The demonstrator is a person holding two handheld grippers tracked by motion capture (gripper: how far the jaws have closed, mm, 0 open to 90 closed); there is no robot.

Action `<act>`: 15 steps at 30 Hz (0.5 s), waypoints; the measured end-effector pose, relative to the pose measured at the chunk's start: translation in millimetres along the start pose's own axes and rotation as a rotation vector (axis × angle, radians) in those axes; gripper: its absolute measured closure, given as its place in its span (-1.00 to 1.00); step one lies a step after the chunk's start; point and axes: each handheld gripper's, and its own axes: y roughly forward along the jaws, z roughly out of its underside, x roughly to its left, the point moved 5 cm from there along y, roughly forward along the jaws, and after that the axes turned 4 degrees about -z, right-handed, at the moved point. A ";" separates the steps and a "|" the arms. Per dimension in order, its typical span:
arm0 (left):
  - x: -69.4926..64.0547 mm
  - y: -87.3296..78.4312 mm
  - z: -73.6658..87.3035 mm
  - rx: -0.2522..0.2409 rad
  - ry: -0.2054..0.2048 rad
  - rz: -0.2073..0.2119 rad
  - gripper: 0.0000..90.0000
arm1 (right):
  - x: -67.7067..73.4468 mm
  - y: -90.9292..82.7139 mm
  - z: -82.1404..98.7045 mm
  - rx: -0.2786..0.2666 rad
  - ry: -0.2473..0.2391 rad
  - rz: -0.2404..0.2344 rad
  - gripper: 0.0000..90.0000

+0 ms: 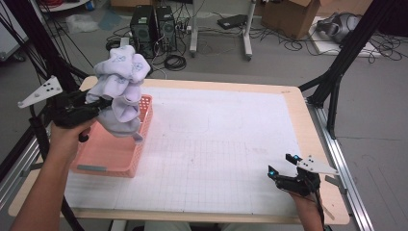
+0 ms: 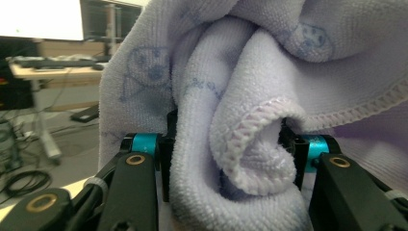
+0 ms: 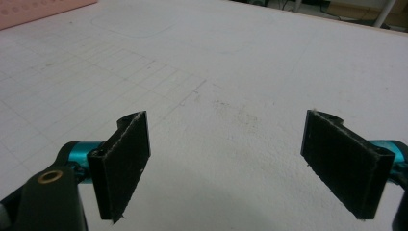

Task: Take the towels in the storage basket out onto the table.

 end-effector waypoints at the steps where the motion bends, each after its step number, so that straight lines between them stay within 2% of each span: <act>1: -3.4 2.9 -0.8 0.002 0.008 0.011 0.23 | -0.2 -0.1 0.1 0.000 -0.001 0.000 -0.64; 6: -16.1 13.6 -4.1 -0.007 0.015 0.050 0.23 | -0.7 -0.9 -0.2 -0.004 0.001 0.001 -0.64; 7: -23.3 19.6 -5.5 -0.012 0.021 0.075 0.23 | -0.7 -1.0 -0.2 -0.004 0.001 0.001 -0.64; 8: -23.3 19.6 -5.5 -0.012 0.021 0.075 0.23 | -0.6 -1.2 -0.2 -0.003 0.002 0.001 -0.64; 9: -30.4 25.6 -5.7 -0.013 0.020 0.096 0.23 | -0.6 -1.2 -0.2 -0.003 0.001 0.001 -0.64; 11: -34.1 28.7 -5.5 -0.011 0.025 0.106 0.23 | -0.6 -1.0 -0.4 -0.004 0.000 0.000 -0.64; 13: -45.7 39.1 -3.6 0.004 0.038 0.135 0.23 | -0.3 -0.8 -0.4 -0.002 0.000 -0.001 -0.64; 15: -48.7 42.0 -2.9 0.009 0.040 0.139 0.23 | -0.2 -0.4 -0.4 0.000 -0.004 -0.003 -0.64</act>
